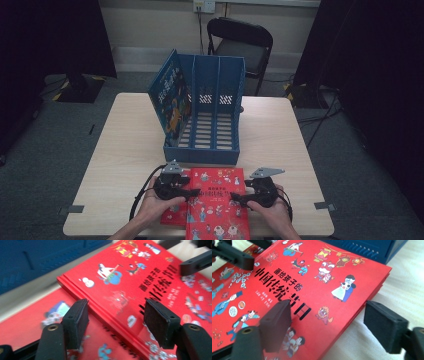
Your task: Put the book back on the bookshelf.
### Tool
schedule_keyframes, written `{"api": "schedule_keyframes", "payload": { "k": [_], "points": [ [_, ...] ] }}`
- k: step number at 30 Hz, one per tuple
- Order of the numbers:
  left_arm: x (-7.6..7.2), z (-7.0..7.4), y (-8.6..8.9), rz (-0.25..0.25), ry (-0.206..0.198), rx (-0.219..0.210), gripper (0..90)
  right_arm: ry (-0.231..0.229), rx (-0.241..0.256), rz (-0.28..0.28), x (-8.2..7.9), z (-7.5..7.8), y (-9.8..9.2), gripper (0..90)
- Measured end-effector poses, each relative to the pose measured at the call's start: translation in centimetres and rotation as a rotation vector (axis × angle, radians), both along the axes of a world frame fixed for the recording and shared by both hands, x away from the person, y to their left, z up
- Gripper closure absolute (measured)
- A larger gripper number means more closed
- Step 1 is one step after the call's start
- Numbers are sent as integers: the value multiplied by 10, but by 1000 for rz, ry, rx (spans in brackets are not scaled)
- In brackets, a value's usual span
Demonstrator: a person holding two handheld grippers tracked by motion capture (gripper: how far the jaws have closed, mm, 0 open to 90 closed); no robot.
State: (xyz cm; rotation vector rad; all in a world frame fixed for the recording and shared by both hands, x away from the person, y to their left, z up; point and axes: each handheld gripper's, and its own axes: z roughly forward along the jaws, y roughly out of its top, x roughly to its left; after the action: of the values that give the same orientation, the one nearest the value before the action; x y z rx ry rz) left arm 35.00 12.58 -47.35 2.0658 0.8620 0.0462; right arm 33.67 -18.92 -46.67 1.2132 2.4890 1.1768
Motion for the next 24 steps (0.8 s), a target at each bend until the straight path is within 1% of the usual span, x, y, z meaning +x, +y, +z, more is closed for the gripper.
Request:
{"api": "schedule_keyframes", "payload": {
  "k": [2, 3, 5, 6, 8, 11, 13, 14, 15, 17, 19, 20, 21, 24],
  "points": [
    [-2, 0, -1, 1, -14, 13, 363, 28, 24, -2, 2, -2, -1, 206],
    [-2, 0, -1, -5, -12, 11, 360, 30, 24, -1, 3, -2, -1, 198],
    [-1, -1, 0, -5, -6, -7, 346, 28, 22, -1, 4, -3, 0, 184],
    [-2, -1, 1, -5, -9, -9, 346, 27, 19, -2, 4, -3, 1, 183],
    [-2, -2, 0, -4, -10, -13, 329, 14, -1, -1, 3, -1, 3, 189],
    [-1, -2, 1, -9, -7, -18, 322, 6, -4, -1, 3, 0, 3, 195],
    [-1, -2, 2, -8, 1, -30, 325, -5, -12, 1, 2, 1, 3, 213],
    [0, -3, 3, -4, 9, -42, 325, -22, -13, 6, 1, 3, 3, 226],
    [0, -3, 4, -5, 12, -45, 325, -36, 1, 7, 1, 7, 1, 242],
    [1, -3, 4, -9, 16, -47, 322, -51, 30, 7, 1, 11, -2, 287],
    [3, -3, 5, -17, 24, -58, 315, -53, 49, 9, 2, 12, -3, 300],
    [3, -3, 6, -16, 30, -60, 315, -44, 57, 10, 4, 12, -2, 300],
    [4, -4, 6, -14, 35, -72, 316, -32, 64, 11, 5, 11, -2, 298],
    [4, -3, 6, -21, 29, -62, 319, 2, 93, 29, 12, 11, 1, 295]
  ]
}}
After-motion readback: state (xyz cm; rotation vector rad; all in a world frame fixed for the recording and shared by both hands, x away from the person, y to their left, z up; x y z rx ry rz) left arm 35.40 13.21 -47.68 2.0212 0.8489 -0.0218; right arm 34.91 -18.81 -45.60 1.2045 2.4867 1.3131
